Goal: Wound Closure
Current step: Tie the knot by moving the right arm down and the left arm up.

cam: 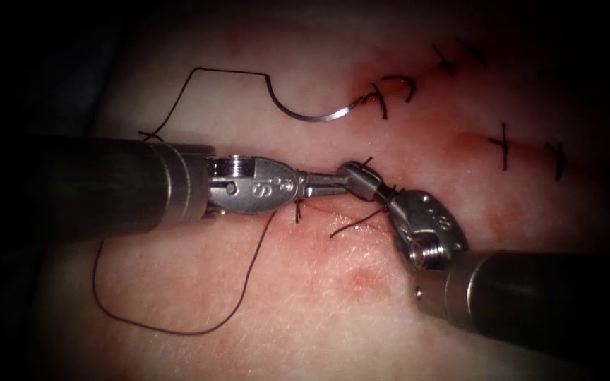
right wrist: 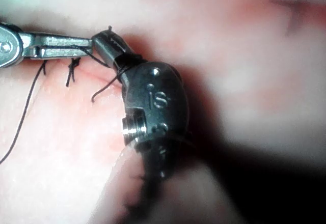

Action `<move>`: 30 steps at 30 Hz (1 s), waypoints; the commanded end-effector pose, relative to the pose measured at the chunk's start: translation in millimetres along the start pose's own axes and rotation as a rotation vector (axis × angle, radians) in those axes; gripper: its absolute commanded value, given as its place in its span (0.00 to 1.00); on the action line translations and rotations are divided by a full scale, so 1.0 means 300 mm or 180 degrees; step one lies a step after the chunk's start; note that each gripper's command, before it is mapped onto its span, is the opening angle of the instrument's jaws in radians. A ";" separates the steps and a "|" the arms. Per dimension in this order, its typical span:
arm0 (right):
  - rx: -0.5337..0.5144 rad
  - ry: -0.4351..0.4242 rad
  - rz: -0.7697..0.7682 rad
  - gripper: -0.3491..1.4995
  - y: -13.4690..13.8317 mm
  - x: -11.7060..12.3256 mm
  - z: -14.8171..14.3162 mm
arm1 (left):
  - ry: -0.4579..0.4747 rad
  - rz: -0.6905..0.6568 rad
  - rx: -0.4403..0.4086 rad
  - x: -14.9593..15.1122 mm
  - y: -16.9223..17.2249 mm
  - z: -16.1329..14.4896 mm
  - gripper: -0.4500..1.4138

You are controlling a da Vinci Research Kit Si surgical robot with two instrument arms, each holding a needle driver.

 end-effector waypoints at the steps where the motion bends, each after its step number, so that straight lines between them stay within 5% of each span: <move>1: 0.0011 0.0014 -0.0027 0.00 -0.0028 -0.0052 -0.0007 | -0.0006 -0.0014 0.0008 -0.001 -0.001 0.002 0.00; 8: 0.0018 0.0069 -0.0094 0.00 -0.0095 -0.0121 -0.0072 | -0.0101 -0.0118 0.0048 -0.003 -0.013 0.000 0.00; 23: -0.0193 0.0110 -0.0521 0.00 -0.0213 -0.0282 -0.0176 | -0.0140 -0.0219 0.0154 -0.006 -0.047 0.014 0.00; 30: -0.0260 0.0111 -0.0645 0.00 -0.0238 -0.0294 -0.0213 | -0.0141 -0.0243 0.0270 -0.007 -0.048 0.018 0.00</move>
